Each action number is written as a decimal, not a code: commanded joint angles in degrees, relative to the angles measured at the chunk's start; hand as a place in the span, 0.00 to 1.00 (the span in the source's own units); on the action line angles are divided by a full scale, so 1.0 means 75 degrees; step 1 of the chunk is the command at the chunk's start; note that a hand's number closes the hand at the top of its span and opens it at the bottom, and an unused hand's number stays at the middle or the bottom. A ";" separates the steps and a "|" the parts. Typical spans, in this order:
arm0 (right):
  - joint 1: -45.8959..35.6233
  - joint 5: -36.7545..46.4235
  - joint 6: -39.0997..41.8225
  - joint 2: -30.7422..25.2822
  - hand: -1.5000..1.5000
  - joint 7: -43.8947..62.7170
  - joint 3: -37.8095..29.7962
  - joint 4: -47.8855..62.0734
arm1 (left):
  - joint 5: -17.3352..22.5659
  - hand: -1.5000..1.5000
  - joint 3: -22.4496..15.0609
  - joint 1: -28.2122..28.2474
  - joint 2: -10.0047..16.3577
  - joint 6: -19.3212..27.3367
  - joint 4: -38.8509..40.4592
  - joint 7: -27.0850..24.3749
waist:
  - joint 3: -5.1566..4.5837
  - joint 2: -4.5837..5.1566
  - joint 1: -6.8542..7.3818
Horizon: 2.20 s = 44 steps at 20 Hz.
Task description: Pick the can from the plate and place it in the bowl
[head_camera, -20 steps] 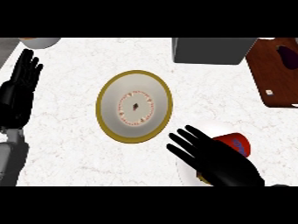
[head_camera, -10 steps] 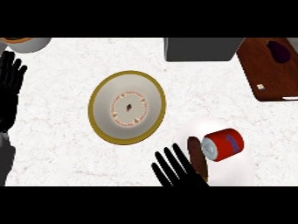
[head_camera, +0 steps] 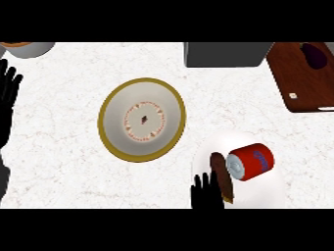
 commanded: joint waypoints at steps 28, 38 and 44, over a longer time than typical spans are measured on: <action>-0.0155 0.0692 0.0939 0.0211 0.00 -0.0591 -0.1692 0.0493 | -0.0202 0.50 0.0117 -0.0580 -0.0284 -0.0239 0.0379 0.0045 | 0.0039 0.0097 0.0107; -0.0356 0.0945 0.0720 0.0332 0.00 -0.1365 -0.1818 0.1047 | -0.0019 0.50 0.0537 -0.0152 -0.0020 -0.0634 0.0059 0.0223 | 0.0039 0.0091 0.0136; -0.0313 0.1207 0.0116 0.0404 0.00 -0.1516 -0.2115 0.2008 | 0.0078 0.50 0.0692 0.0457 -0.0101 -0.0973 -0.0027 -0.0375 | 0.0037 0.0095 0.0154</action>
